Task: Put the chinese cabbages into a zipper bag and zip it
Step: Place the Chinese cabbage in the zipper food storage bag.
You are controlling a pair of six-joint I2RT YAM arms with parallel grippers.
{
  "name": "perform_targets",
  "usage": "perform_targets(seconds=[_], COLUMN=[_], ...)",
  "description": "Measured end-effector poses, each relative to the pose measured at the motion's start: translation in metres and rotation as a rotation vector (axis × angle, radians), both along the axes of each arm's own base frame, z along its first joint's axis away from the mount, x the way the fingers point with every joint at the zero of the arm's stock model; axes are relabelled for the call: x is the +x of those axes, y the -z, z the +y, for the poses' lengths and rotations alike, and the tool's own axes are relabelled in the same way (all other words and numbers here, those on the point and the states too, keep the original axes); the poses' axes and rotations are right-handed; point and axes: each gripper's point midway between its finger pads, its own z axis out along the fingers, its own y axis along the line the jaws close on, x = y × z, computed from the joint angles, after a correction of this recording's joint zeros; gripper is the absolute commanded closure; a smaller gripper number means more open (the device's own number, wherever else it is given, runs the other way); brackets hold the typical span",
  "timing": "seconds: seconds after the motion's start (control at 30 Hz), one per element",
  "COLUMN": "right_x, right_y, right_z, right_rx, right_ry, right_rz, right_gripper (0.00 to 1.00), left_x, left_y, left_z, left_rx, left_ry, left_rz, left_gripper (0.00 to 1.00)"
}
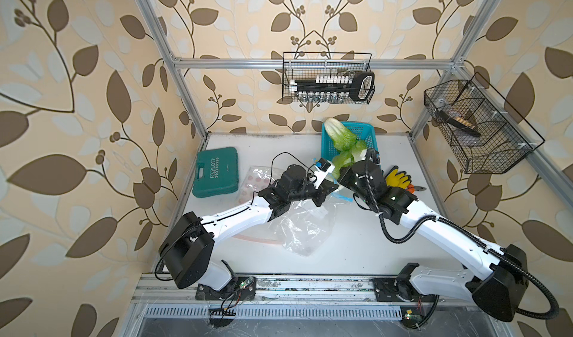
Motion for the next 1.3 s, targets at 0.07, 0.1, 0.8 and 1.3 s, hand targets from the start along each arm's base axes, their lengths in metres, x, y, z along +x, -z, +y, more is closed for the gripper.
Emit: perform_targets(seconds=[0.07,0.1,0.8,1.3], right_x=[0.006,0.008,0.045,0.078], right_y=[0.001,0.001,0.026,0.065], right_z=[-0.007,-0.01,-0.023,-0.013], right_rx=[0.024,0.035,0.001,0.136], right_ry=[-0.014,-0.021,0.012,-0.086], right_rz=[0.013,0.019,0.085,0.188], right_gripper=[1.0,1.0,0.94,0.44], left_x=[0.005,0.006,0.055,0.095], left_y=[0.0,0.001,0.02,0.056], left_z=[0.005,0.007,-0.031,-0.014], left_rx=[0.01,0.015,0.031,0.099], left_ry=[0.001,0.004,0.188,0.236], left_rz=[-0.028,-0.039,-0.158,-0.076], left_gripper=[1.0,1.0,1.0,1.0])
